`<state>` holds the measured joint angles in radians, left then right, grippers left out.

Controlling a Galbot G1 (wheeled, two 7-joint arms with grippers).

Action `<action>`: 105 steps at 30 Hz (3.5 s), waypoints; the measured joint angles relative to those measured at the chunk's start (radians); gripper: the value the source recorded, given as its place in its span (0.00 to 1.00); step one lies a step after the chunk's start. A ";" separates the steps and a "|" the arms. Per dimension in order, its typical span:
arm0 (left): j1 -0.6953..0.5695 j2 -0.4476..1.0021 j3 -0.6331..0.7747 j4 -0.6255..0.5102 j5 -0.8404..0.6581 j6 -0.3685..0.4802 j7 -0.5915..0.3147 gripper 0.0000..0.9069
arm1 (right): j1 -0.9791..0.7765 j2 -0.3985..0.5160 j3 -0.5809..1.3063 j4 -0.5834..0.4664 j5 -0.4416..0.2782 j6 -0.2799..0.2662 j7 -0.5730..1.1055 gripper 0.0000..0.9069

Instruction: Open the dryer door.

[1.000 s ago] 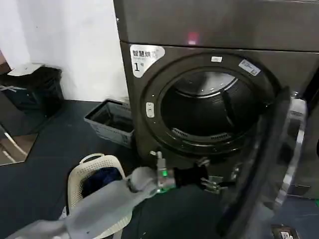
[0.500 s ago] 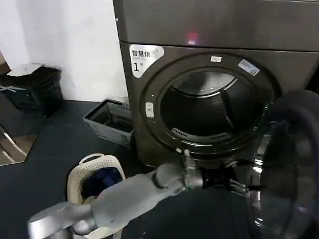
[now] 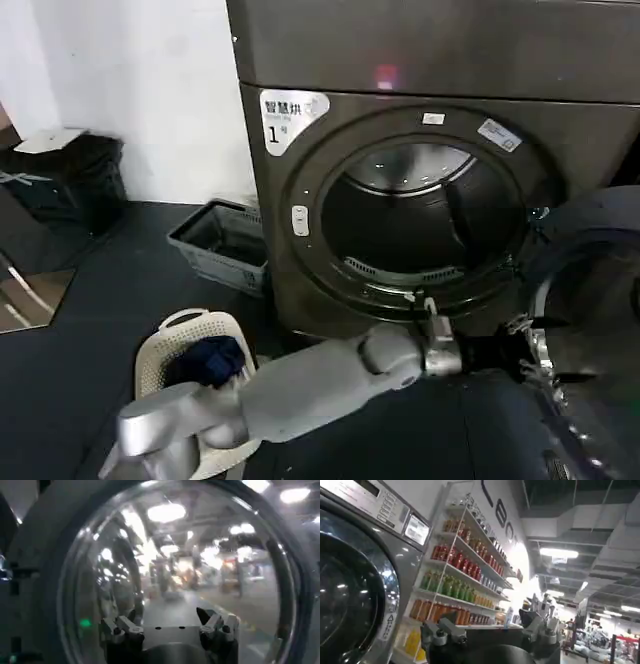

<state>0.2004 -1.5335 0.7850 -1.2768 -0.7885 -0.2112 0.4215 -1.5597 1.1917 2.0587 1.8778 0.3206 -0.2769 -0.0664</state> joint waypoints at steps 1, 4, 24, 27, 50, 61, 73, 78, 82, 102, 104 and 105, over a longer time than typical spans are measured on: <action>0.000 -0.011 -0.002 0.009 0.001 -0.003 -0.008 1.00 | 0.000 -0.003 0.001 -0.002 0.000 0.001 0.000 1.00; 0.000 -0.039 -0.006 0.031 0.005 -0.014 -0.021 1.00 | -0.001 -0.008 0.005 -0.003 0.000 0.002 -0.001 1.00; 0.036 0.124 -0.007 -0.090 -0.005 -0.186 -0.111 1.00 | -0.027 -0.041 0.092 -0.032 0.001 0.042 -0.003 1.00; 0.043 0.194 -0.008 -0.146 -0.021 -0.215 -0.110 1.00 | -0.027 -0.043 0.110 -0.036 0.000 0.042 -0.003 1.00; 0.135 0.853 -0.060 -0.509 0.058 -0.192 -0.141 1.00 | 0.013 -0.081 0.175 -0.037 -0.084 0.045 0.003 1.00; 0.261 1.208 -0.224 -0.679 0.091 -0.032 -0.078 1.00 | 0.060 -0.091 0.193 -0.056 -0.127 0.061 0.012 1.00; 0.384 1.517 -0.306 -0.752 0.239 0.129 -0.069 1.00 | 0.066 -0.129 0.254 -0.077 -0.147 0.089 -0.012 1.00; 0.428 1.596 -0.304 -0.711 0.281 0.131 -0.070 1.00 | 0.090 -0.121 0.231 -0.075 -0.158 0.093 -0.020 1.00; 0.445 1.625 -0.303 -0.677 0.316 0.130 -0.051 1.00 | 0.095 -0.128 0.230 -0.079 -0.157 0.093 -0.021 1.00; 0.737 1.669 -0.620 -0.602 0.357 0.152 -0.007 1.00 | 0.079 -0.123 0.247 -0.065 -0.122 0.101 -0.038 1.00; 0.776 1.668 -0.655 -0.596 0.360 0.152 -0.002 1.00 | 0.080 -0.120 0.250 -0.057 -0.114 0.099 -0.038 1.00; 0.792 1.669 -0.671 -0.593 0.363 0.151 0.001 1.00 | 0.082 -0.119 0.250 -0.053 -0.112 0.097 -0.038 1.00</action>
<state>0.9924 0.1352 0.1141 -1.8693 -0.4258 -0.0597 0.4224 -1.4782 1.0725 2.3088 1.8244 0.2089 -0.1802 -0.1043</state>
